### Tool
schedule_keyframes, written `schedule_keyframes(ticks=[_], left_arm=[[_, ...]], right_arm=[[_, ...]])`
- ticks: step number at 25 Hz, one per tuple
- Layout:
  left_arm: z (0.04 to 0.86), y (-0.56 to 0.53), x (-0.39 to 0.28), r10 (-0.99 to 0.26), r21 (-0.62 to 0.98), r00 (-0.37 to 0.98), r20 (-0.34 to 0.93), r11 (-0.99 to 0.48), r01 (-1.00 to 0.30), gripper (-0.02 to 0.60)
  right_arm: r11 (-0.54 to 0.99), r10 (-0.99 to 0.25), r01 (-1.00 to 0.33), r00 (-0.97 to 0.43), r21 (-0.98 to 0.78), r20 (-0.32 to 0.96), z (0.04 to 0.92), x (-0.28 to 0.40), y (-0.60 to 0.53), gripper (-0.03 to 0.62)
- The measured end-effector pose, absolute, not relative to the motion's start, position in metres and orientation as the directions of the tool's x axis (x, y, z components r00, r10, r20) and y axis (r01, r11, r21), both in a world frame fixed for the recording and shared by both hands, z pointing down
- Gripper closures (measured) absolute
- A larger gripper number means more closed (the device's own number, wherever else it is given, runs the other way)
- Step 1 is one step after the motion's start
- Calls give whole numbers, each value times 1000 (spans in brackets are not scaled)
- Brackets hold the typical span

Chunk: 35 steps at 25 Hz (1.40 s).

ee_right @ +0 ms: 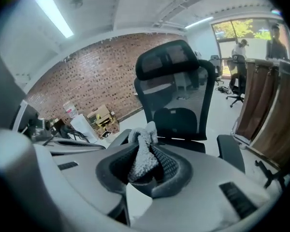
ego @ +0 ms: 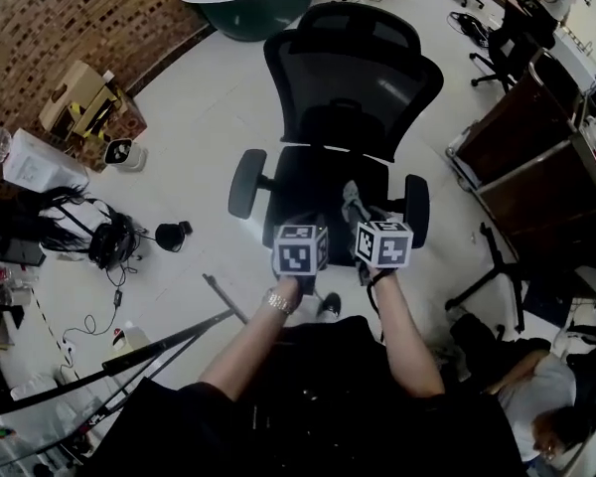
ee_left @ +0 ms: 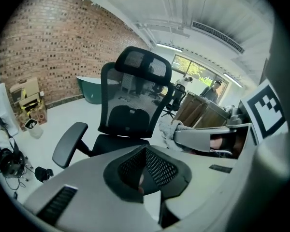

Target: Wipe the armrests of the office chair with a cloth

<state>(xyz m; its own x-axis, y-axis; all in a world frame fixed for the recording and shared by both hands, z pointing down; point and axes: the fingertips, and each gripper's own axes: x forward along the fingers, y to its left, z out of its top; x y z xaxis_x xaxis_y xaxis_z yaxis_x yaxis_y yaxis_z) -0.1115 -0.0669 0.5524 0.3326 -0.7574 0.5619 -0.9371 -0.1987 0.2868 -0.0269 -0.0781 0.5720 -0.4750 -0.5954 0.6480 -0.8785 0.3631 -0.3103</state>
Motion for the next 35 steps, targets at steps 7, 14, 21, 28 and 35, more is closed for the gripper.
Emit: schedule_keyframes(ticks=[7, 14, 21, 28, 35], left_arm=[[554, -20, -102, -781, 244, 264, 566, -147, -959, 575], [542, -6, -103, -790, 229, 267, 552, -164, -960, 575], [531, -12, -93, -791, 226, 309, 528, -220, -949, 575], [530, -8, -114, -792, 221, 312, 525, -227, -948, 575], [524, -14, -117, -792, 242, 328, 515, -232, -942, 575]], right_arm=[[396, -535, -821, -570, -410, 624, 586, -45, -24, 525], [420, -577, -813, -582, -403, 573, 557, -42, -8, 525], [367, -659, -858, -512, -358, 551, 534, -19, -25, 526], [392, -618, -843, -538, -368, 573, 545, -48, -13, 526], [431, -597, -827, -561, -361, 573, 540, -62, -17, 526]])
